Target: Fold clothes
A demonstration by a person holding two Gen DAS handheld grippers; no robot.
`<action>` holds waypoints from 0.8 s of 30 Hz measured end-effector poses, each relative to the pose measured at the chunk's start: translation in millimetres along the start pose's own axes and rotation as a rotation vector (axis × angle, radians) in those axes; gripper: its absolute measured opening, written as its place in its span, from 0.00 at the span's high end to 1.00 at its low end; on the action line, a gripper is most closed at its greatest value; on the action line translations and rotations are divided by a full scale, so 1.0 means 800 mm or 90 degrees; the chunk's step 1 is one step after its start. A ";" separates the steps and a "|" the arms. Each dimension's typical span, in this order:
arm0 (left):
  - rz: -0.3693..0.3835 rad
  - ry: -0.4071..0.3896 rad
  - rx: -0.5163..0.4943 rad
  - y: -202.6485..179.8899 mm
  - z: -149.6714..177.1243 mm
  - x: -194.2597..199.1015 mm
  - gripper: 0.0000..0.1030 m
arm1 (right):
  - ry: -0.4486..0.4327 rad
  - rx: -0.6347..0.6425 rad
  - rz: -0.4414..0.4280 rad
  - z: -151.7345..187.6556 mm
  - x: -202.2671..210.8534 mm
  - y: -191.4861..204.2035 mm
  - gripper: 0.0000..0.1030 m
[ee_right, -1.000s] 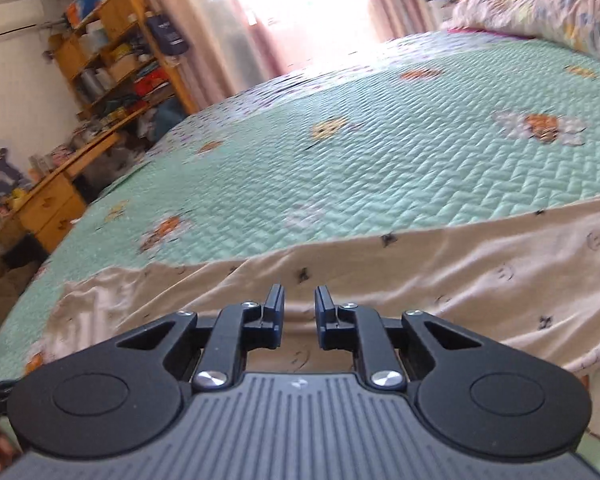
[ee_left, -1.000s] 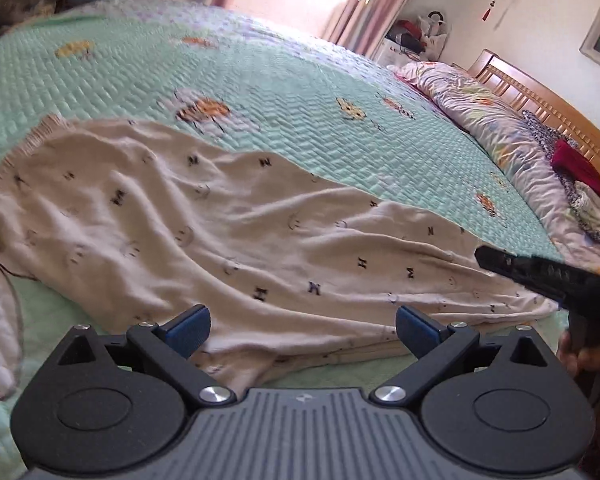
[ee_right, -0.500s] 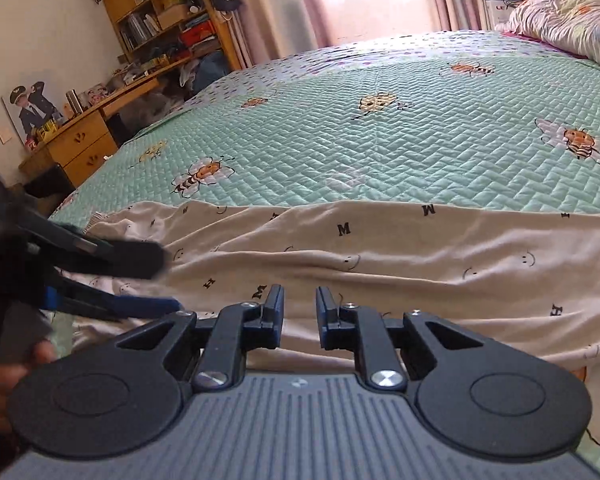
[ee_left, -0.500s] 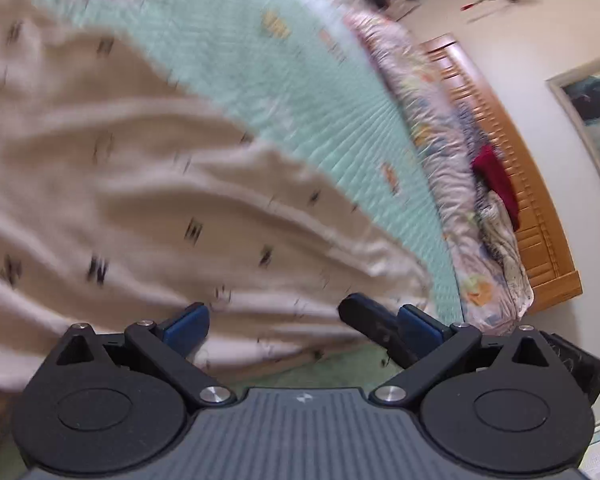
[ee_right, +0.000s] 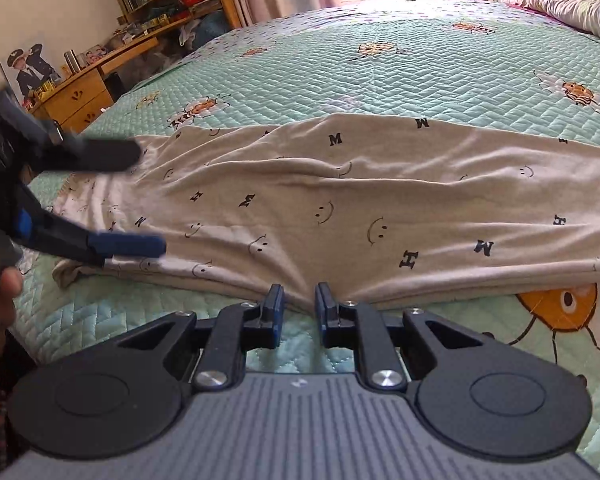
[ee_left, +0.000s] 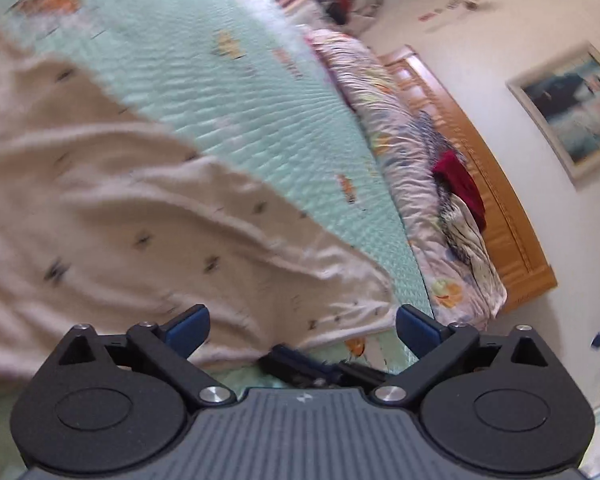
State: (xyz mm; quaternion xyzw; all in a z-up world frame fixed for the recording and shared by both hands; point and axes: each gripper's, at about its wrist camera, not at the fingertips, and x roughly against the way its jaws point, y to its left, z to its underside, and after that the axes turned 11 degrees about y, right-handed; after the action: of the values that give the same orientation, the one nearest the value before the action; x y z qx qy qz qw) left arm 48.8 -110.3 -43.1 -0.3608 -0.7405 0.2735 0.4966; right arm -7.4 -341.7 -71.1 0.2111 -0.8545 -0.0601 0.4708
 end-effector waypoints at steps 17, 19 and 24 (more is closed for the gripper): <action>0.019 0.064 0.006 0.026 0.022 -0.056 0.11 | -0.123 -0.124 -0.055 -0.012 0.060 -0.070 0.73; 0.011 0.063 0.000 0.024 0.023 -0.057 0.11 | -0.102 -0.092 0.023 -0.018 0.054 -0.073 0.71; 0.007 0.052 0.008 0.018 0.021 -0.049 0.11 | -0.056 -0.059 0.083 0.010 0.037 -0.073 0.72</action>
State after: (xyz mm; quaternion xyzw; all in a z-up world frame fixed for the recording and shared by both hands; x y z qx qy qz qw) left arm 46.3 -134.6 -81.1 -0.3725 -0.7160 0.2658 0.5272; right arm -10.5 -407.4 -69.9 0.1303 -0.8824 -0.0779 0.4453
